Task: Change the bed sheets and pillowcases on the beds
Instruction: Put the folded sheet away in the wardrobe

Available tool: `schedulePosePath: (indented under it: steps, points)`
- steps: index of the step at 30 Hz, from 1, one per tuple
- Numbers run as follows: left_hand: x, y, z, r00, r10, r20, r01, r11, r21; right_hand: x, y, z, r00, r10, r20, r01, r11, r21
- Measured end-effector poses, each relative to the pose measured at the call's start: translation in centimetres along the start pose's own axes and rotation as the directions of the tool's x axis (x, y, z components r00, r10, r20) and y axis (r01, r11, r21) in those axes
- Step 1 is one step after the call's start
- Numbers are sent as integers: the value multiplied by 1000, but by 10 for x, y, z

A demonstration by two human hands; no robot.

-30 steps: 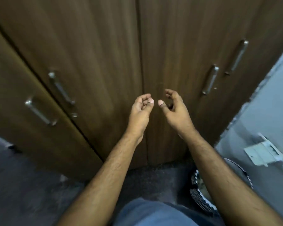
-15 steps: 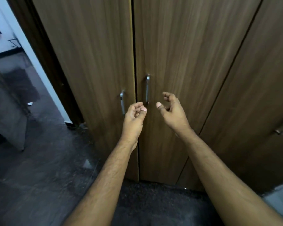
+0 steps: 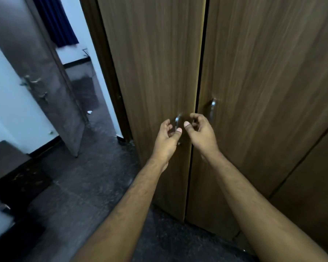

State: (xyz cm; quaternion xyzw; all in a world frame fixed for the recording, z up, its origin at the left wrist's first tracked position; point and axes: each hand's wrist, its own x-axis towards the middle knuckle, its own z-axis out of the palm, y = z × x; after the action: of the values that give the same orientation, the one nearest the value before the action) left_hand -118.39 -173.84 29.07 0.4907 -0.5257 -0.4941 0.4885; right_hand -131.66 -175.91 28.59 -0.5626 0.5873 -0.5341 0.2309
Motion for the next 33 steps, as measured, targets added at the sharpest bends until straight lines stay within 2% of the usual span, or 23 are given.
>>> schedulePosePath:
  steps: [7,11,17,21,25,27,30,33]
  points:
    - [39,-16,22,1000,-27,-15,27,1000,-4,11,7,3,990,-112,-87,110,994,-27]
    - [52,-20,27,996,-40,-80,41,999,2,13,15,4,975,-207,-85,199,976,-91]
    - [61,-21,3,999,-50,-17,51,995,81,21,3,7,978,-200,-54,199,980,-18]
    - [39,-28,-24,996,59,-61,-47,983,176,15,-16,21,954,-295,-55,300,936,185]
    - [16,-33,-64,964,185,-193,-135,960,246,1,-28,46,880,-474,29,457,862,219]
    - [10,-39,-89,939,245,-240,-170,941,293,-11,-33,67,854,-514,78,477,835,273]
    - [0,-48,-123,911,323,-257,-233,916,327,-26,-41,98,860,-500,100,443,830,339]
    - [-12,-44,-150,840,423,-340,-302,885,354,-41,-47,122,860,-503,90,446,825,346]
